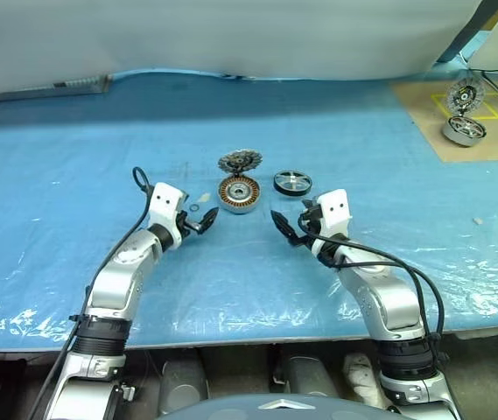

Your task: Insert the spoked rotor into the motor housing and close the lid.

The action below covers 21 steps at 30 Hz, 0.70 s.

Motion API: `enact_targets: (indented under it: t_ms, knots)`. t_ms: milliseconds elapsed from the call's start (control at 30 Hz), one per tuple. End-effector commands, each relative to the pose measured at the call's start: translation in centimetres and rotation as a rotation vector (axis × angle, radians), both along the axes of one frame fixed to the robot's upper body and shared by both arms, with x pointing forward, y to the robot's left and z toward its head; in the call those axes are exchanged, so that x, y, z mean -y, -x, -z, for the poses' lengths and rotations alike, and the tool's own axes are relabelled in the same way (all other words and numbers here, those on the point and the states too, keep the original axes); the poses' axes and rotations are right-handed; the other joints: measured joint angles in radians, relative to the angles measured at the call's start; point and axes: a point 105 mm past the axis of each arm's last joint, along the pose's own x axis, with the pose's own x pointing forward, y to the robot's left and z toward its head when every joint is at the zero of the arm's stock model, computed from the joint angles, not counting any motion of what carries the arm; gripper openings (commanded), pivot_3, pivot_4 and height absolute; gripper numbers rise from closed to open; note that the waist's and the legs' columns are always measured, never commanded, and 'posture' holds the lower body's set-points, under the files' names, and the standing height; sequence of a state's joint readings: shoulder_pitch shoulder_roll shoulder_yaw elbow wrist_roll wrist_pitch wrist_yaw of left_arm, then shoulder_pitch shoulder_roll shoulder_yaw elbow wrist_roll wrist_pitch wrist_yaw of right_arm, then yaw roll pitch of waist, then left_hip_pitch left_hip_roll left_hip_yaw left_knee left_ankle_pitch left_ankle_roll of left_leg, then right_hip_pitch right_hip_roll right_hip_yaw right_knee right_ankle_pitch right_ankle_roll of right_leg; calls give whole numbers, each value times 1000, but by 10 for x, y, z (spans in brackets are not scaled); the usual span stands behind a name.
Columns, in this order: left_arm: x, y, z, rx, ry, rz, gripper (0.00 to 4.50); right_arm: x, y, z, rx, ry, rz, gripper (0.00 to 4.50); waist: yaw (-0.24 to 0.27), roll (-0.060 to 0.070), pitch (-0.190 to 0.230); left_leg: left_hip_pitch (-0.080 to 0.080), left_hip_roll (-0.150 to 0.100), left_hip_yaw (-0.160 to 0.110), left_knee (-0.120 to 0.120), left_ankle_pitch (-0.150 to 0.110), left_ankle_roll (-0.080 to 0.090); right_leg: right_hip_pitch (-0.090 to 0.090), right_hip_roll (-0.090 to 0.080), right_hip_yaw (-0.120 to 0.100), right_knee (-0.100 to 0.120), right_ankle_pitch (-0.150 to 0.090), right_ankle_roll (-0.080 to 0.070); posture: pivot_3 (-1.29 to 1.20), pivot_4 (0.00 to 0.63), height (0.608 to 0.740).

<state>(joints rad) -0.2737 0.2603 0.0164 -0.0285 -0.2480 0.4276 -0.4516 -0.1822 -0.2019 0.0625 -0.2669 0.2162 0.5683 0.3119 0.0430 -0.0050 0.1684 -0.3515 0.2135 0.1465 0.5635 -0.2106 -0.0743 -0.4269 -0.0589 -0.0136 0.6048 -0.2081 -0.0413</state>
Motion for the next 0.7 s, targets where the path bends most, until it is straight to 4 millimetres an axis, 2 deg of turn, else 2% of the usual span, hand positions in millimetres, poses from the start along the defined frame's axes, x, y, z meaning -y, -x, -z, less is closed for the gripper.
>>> enact_targets:
  t_ms: [33, 367, 700]
  knots:
    - [-2, -1, -14, 33, 27, -7, 4500, -3, -1, -13, 60, -6, -14, 4472, 0, 0, 0, 0, 0, 0, 0, 0, 0, 0, 0, 0, 0, 0, 0, 0, 150, 740]
    - [-5, 2, -6, -36, 4, -16, 4500, -6, 2, -13, 29, -52, -46, 4472, 0, 0, 0, 0, 0, 0, 0, 0, 0, 0, 0, 0, 0, 0, 0, 0, 150, 740]
    - [-4, 3, -5, -32, -16, 17, 4500, -6, 2, -10, 36, -3, -58, 4472, 0, 0, 0, 0, 0, 0, 0, 0, 0, 0, 0, 0, 0, 0, 0, 0, 150, 740]
